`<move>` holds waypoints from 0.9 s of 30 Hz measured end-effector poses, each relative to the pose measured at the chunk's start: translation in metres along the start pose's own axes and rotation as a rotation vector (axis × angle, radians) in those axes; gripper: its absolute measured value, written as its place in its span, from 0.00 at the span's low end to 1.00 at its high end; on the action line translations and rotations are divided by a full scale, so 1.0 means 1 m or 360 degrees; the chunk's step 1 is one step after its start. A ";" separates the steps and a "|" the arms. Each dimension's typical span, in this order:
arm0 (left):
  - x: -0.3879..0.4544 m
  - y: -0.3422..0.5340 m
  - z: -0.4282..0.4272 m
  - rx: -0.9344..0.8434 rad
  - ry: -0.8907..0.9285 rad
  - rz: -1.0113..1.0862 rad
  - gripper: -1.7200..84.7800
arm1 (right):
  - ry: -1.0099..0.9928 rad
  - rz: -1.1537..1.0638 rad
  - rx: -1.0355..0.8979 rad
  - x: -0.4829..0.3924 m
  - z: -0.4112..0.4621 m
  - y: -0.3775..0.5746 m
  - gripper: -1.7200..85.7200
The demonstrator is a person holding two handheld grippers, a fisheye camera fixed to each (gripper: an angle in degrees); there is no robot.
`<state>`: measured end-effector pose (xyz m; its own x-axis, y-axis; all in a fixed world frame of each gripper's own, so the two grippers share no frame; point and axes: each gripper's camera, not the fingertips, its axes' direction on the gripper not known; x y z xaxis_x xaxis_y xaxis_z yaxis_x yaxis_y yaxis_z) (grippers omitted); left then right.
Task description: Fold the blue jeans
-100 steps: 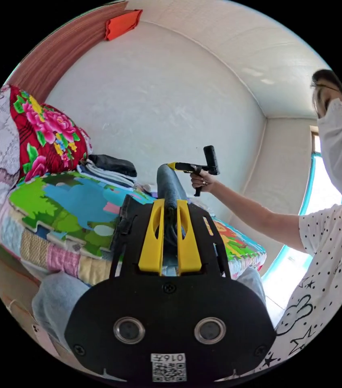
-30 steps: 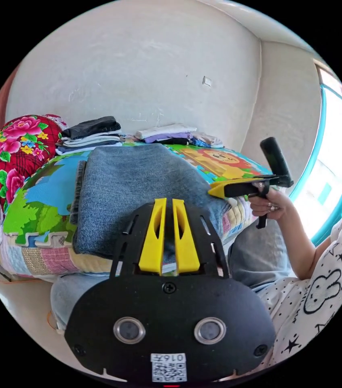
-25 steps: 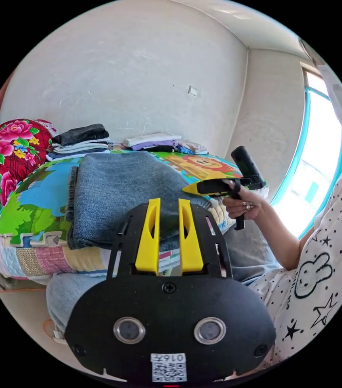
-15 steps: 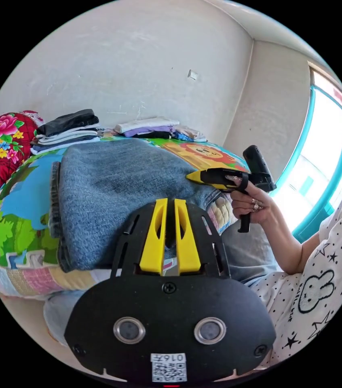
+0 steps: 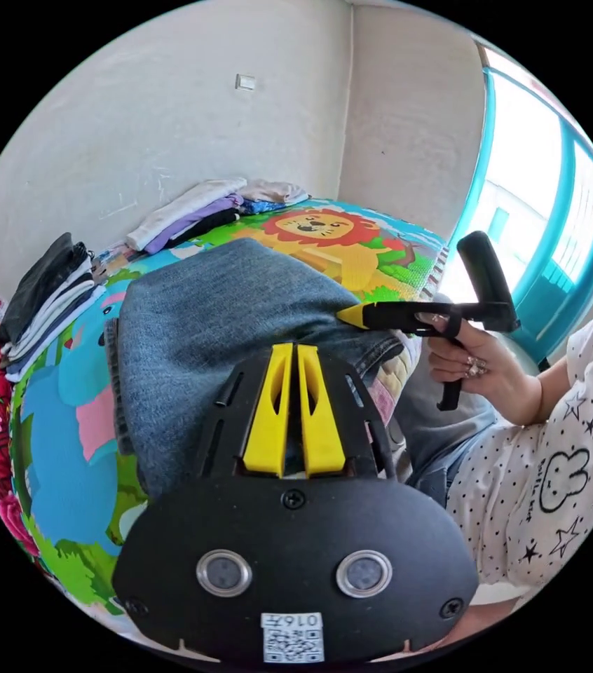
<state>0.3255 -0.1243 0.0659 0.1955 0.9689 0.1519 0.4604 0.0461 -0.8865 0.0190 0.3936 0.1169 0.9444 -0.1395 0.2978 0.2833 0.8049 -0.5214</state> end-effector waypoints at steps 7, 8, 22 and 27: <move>0.001 0.071 -0.068 0.0061 -0.0160 -0.0186 0.01 | -0.0134 -0.0088 -0.0108 -0.010 0.027 0.027 0.10; 0.001 0.086 -0.085 0.0101 -0.0208 -0.0301 0.01 | -0.0096 -0.0133 -0.0104 -0.019 0.030 0.032 0.10; 0.081 0.136 -0.134 0.0155 -0.0128 -0.0724 0.17 | -0.0309 -0.0335 -0.0427 -0.064 0.064 0.008 0.10; 0.149 0.100 -0.146 0.0281 -0.0964 -0.0662 0.19 | -0.0422 -0.0224 -0.0509 -0.053 0.055 -0.019 0.10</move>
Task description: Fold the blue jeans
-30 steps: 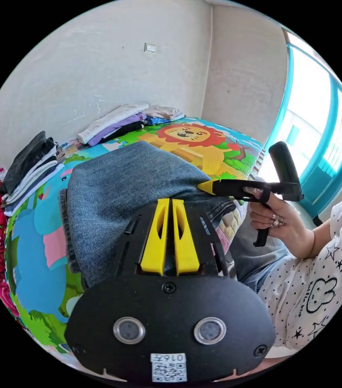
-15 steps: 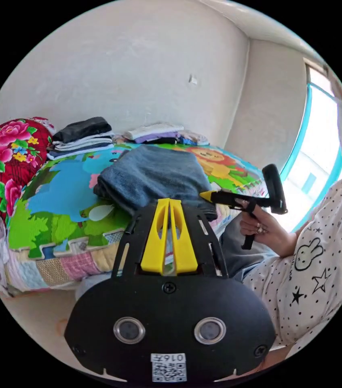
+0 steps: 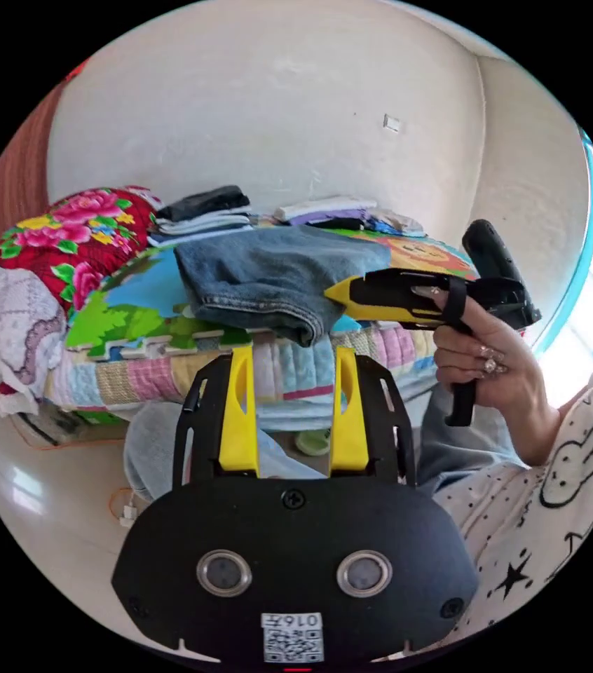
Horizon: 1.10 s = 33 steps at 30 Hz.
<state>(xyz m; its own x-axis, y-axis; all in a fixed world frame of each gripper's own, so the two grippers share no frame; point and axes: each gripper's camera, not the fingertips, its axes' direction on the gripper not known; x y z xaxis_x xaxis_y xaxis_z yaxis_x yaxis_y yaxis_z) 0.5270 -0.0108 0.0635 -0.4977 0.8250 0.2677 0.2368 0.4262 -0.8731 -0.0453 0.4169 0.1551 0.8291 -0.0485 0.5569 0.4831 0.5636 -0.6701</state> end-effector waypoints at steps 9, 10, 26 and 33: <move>0.102 -0.039 -0.018 0.0071 -0.0570 0.0742 0.20 | -0.0066 0.0038 -0.0061 -0.023 -0.027 -0.032 0.09; 0.107 -0.043 -0.017 0.0066 -0.0610 0.0797 0.20 | -0.0065 0.0025 -0.0083 -0.028 -0.029 -0.035 0.09; 0.087 -0.142 0.010 -0.0201 -0.0506 0.0976 0.12 | -0.0150 -0.1008 0.0125 -0.130 -0.158 -0.024 0.16; 0.075 -0.174 0.018 -0.0255 -0.0425 0.1007 0.12 | 0.1101 -0.1916 -0.0106 -0.239 -0.135 -0.025 0.28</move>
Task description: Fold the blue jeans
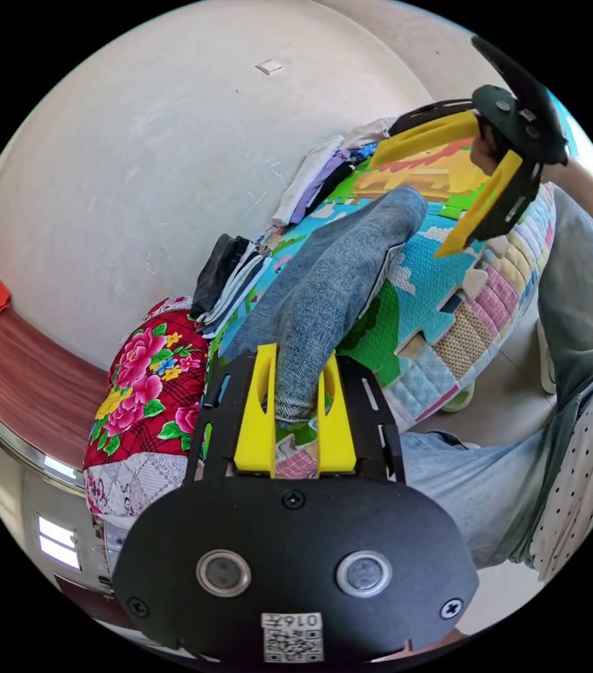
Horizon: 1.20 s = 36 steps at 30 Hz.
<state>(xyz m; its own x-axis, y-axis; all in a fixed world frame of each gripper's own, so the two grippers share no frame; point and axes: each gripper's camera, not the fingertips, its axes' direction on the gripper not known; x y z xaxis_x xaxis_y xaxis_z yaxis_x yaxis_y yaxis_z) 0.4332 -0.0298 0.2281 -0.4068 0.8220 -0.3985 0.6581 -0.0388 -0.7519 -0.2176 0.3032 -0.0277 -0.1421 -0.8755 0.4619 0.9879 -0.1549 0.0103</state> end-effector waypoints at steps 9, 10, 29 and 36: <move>-0.016 -0.011 0.017 0.0029 0.0049 -0.0033 0.12 | 0.0696 -0.0790 -0.0437 -0.058 0.043 -0.097 0.25; -0.016 -0.012 0.019 0.0031 0.0048 -0.0024 0.12 | 0.0630 -0.0778 -0.0446 -0.056 0.042 -0.104 0.22; 0.064 -0.089 0.025 -0.0054 -0.0248 0.0289 0.22 | 0.0442 -0.0832 -0.0653 0.011 -0.055 -0.259 0.12; 0.074 -0.120 0.122 -0.0271 -0.0520 0.0352 0.23 | 0.0408 -0.0808 -0.0657 0.039 -0.081 -0.287 0.13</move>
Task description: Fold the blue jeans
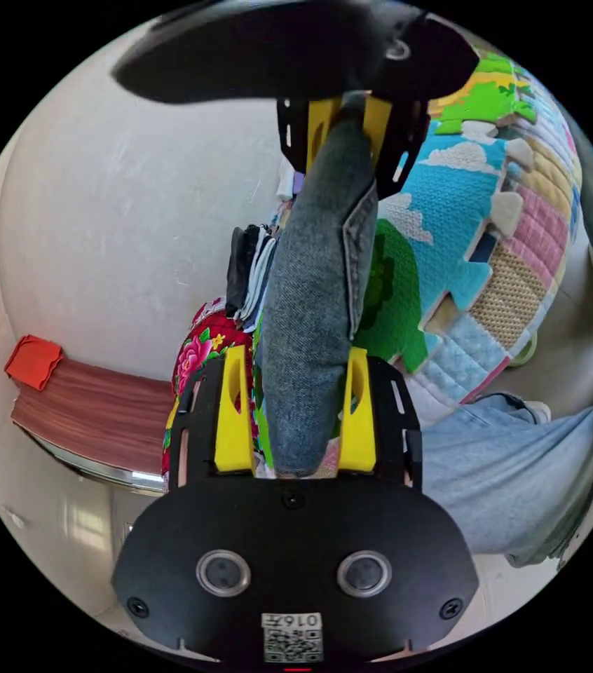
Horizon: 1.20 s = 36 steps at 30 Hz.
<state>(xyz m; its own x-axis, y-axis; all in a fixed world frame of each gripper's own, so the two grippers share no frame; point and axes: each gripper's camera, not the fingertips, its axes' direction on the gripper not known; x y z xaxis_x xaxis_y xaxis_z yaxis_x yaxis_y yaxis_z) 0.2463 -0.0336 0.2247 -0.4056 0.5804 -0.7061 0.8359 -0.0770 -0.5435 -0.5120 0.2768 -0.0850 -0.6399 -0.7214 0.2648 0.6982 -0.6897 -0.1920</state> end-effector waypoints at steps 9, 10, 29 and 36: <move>0.043 -0.022 0.032 0.0127 -0.0010 0.0382 0.13 | 0.0100 -0.0132 0.0043 0.019 -0.012 0.013 0.15; 0.046 -0.023 0.033 0.0134 -0.0014 0.0406 0.13 | 0.0113 -0.0151 0.0053 0.019 -0.011 0.016 0.16; -0.113 -0.085 0.069 0.0245 0.0612 0.0510 0.12 | -0.0318 -0.0455 0.0131 0.245 -0.095 0.025 0.12; -0.217 -0.150 0.191 0.0378 -0.0137 0.0258 0.12 | 0.0092 -0.0297 -0.0012 0.379 -0.019 -0.017 0.12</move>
<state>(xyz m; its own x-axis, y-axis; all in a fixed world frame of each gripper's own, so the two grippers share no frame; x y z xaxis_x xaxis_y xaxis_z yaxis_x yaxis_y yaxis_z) 0.1382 -0.3028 0.3730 -0.3120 0.4748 -0.8229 0.7868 -0.3564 -0.5040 -0.7722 0.0143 0.0004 -0.7754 -0.5833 0.2419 0.5635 -0.8121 -0.1518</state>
